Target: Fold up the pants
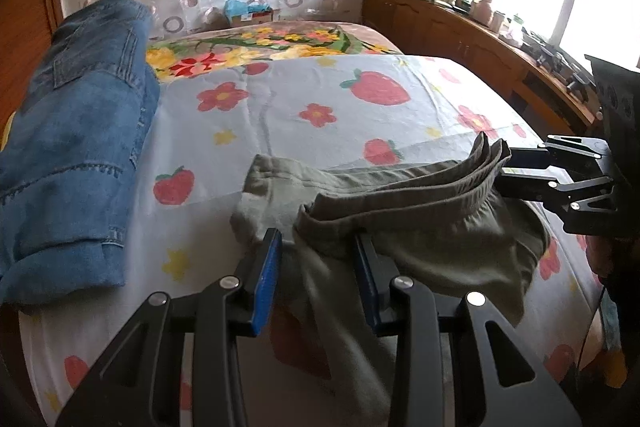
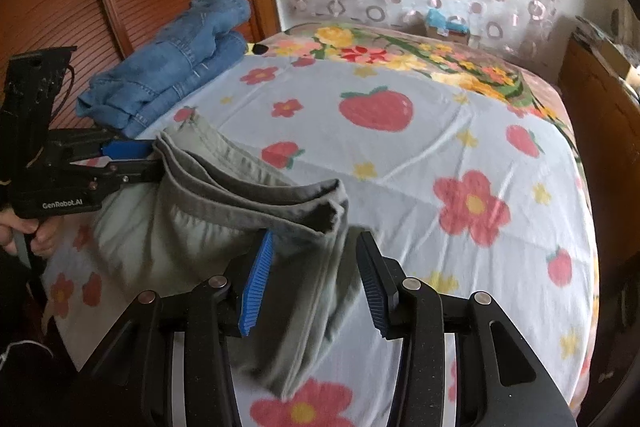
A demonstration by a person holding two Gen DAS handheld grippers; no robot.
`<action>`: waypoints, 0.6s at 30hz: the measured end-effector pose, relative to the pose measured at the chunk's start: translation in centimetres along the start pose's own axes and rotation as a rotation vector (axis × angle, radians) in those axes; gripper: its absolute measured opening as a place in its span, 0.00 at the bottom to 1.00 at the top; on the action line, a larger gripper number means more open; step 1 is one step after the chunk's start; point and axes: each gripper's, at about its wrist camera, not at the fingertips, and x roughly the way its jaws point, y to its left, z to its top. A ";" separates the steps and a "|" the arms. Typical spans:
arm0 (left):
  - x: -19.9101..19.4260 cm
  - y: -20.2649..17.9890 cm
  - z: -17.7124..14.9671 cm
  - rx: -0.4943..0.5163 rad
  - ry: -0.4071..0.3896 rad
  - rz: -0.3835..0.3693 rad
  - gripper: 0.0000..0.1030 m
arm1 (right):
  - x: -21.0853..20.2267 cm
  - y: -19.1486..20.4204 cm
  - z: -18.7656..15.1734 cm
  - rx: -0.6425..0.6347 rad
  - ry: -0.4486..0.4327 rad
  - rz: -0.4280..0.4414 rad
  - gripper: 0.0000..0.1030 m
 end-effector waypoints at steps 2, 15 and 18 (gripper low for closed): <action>0.2 0.3 -0.1 -0.007 0.003 0.003 0.33 | 0.6 -0.3 0.4 0.002 0.002 0.016 0.42; -0.7 0.5 -0.3 -0.035 -0.032 -0.008 0.33 | 0.9 -1.5 1.3 0.088 -0.034 0.023 0.04; -1.7 0.2 -0.4 -0.032 -0.052 -0.013 0.33 | 0.6 -1.4 1.2 0.090 -0.034 0.007 0.13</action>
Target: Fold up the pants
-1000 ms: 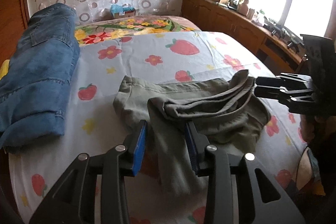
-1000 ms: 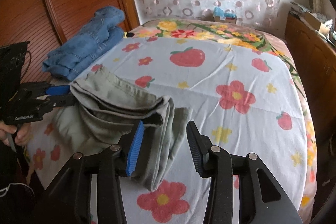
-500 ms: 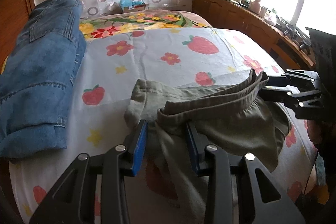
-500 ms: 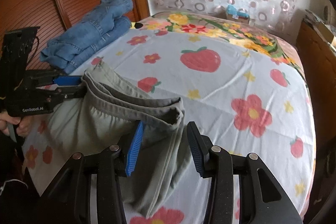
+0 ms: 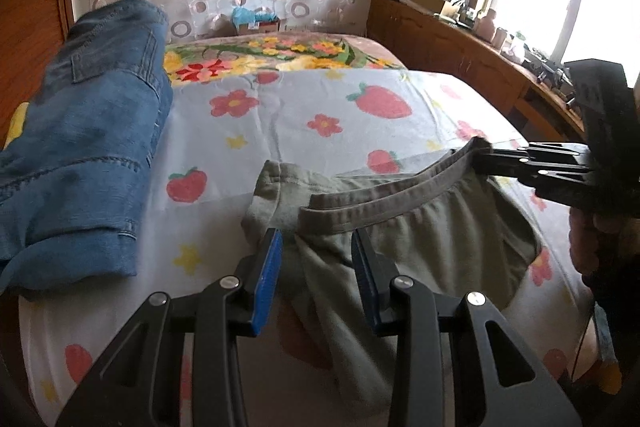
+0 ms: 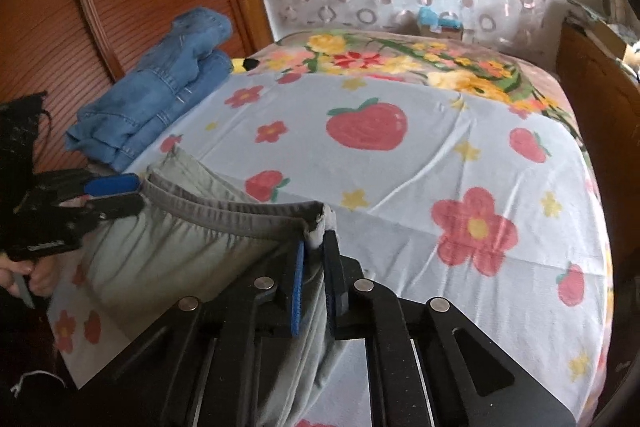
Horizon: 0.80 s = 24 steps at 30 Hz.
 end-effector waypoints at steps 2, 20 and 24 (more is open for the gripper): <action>-0.6 -0.3 -0.2 0.005 -0.005 -0.008 0.33 | -0.8 0.1 -0.2 -0.002 -0.008 -0.001 0.18; -1.2 -1.8 -4.0 0.026 0.050 -0.005 0.33 | -5.3 2.2 -6.5 0.035 0.056 0.001 0.32; -0.9 -1.8 -4.3 0.025 0.051 0.001 0.34 | -4.4 2.6 -7.1 0.035 0.089 -0.007 0.32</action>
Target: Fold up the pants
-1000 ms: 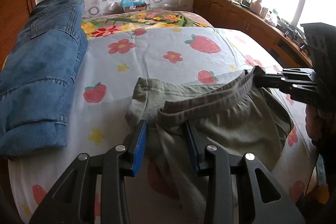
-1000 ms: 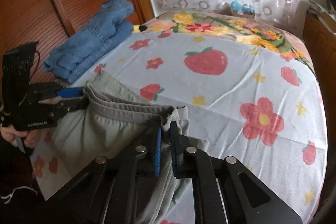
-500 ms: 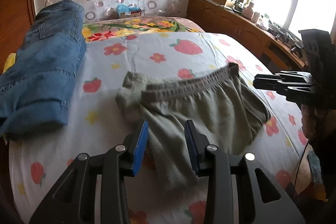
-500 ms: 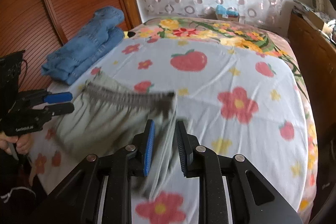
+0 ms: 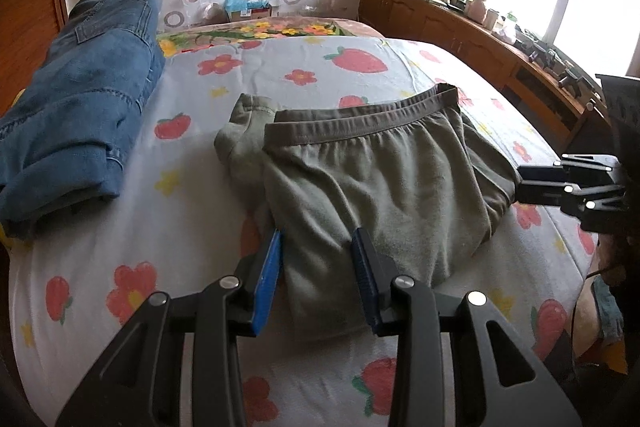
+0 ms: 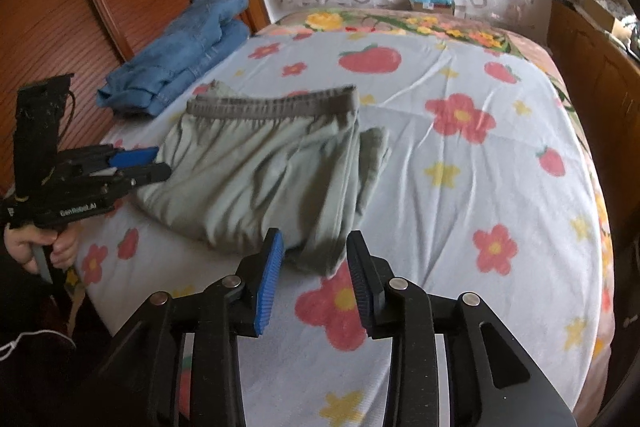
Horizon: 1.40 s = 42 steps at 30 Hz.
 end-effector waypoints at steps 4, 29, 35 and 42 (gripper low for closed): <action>0.1 0.1 -0.1 -0.002 -0.003 -0.003 0.35 | 0.4 0.0 -0.3 -0.002 0.022 -0.006 0.32; -0.8 0.4 1.2 -0.012 -0.038 -0.004 0.37 | -2.4 -2.0 1.0 -0.007 -0.082 -0.056 0.10; -0.3 0.9 3.9 -0.002 -0.059 -0.001 0.37 | 0.1 -1.5 4.4 -0.047 -0.089 -0.029 0.31; 2.6 1.5 5.0 0.012 -0.006 0.011 0.37 | 3.0 -1.9 6.1 -0.049 -0.069 0.002 0.32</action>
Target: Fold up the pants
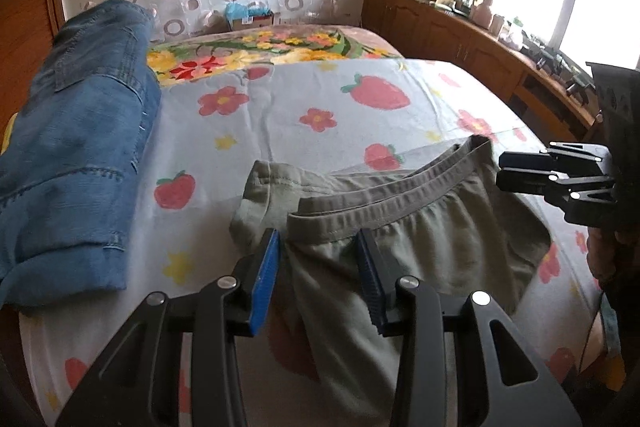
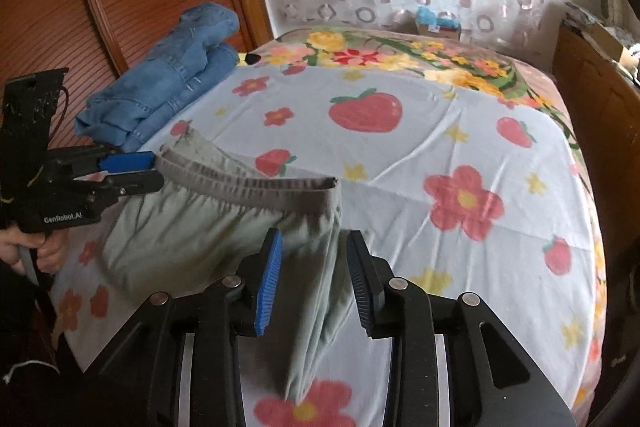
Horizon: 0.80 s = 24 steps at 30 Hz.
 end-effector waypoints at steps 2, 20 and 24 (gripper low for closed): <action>0.4 0.2 0.0 -0.001 0.008 -0.007 0.37 | 0.6 -0.2 -0.1 0.003 0.010 0.009 0.32; -1.1 0.1 1.8 0.013 -0.073 0.039 0.09 | 0.3 -0.2 -0.7 0.013 0.009 0.011 0.32; -0.2 0.2 1.1 0.015 -0.045 0.053 0.10 | -0.4 0.0 -1.0 0.017 0.016 0.001 0.32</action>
